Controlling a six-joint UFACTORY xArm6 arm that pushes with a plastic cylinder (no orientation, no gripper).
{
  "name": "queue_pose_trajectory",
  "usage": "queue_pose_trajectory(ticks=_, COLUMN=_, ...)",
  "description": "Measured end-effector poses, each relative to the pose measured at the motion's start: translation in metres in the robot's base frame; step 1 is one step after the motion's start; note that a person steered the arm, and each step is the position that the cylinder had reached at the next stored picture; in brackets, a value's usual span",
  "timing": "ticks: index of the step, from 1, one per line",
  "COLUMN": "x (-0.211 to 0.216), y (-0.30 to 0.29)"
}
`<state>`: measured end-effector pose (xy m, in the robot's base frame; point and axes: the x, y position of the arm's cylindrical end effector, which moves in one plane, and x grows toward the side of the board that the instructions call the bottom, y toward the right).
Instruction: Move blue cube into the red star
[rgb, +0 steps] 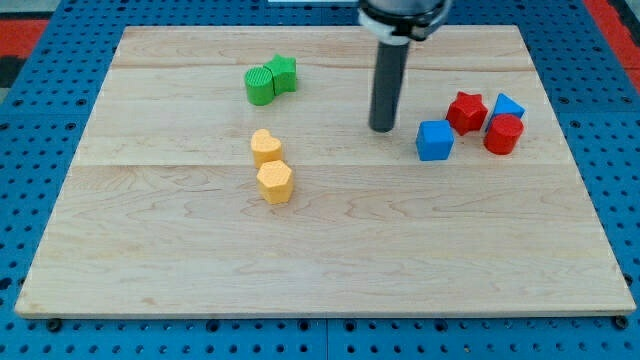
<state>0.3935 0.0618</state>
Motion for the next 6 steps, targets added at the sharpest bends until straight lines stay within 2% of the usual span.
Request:
queue_pose_trajectory(ticks=1, x=0.036, y=0.022)
queue_pose_trajectory(ticks=6, x=0.023, y=0.079)
